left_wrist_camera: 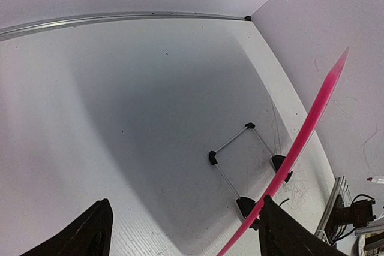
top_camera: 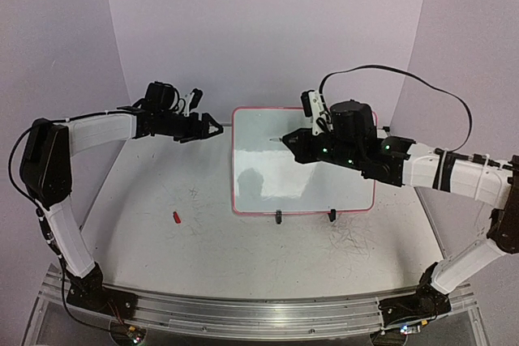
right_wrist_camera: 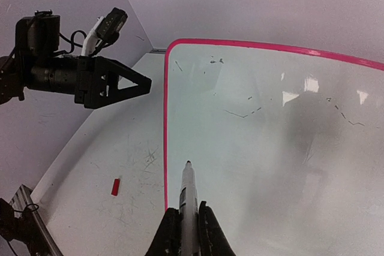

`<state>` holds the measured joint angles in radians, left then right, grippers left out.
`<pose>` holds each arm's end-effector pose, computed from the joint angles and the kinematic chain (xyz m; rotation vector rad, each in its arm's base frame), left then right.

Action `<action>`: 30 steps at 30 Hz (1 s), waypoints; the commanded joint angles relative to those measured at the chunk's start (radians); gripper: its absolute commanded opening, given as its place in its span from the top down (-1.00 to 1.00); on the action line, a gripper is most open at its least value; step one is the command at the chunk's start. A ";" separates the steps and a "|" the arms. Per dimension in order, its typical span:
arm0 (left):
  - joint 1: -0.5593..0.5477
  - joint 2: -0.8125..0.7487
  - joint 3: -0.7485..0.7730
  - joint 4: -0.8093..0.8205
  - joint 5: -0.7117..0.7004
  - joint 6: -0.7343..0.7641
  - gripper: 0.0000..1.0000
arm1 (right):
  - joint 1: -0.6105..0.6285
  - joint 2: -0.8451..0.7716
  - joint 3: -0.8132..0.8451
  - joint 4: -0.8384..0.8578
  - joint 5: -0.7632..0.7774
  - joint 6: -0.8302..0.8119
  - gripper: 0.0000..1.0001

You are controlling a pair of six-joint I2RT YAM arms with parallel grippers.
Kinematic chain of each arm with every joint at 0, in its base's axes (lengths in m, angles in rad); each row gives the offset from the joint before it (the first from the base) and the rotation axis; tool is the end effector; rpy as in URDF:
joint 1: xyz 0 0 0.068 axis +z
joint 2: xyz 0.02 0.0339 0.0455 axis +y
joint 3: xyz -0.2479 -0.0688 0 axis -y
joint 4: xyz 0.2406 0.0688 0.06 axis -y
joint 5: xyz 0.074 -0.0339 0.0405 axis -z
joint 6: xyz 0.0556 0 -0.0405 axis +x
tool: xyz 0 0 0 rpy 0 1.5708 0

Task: Write a sentence on the whiteboard
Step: Hold the whiteboard at the center of the board.

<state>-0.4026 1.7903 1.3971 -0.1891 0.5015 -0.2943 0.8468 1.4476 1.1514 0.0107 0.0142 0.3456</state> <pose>0.3775 -0.1898 0.2512 0.4225 2.1816 -0.9349 0.2401 0.2703 0.3102 -0.4703 1.8787 0.8028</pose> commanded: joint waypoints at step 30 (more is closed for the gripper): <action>-0.040 0.044 -0.081 0.414 0.388 -0.126 0.01 | 0.021 0.255 0.282 0.069 0.094 -0.125 1.00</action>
<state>-0.4402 1.8420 1.3174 0.1644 0.8522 -0.4247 0.8524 1.6632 1.3736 0.0221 0.0693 0.2328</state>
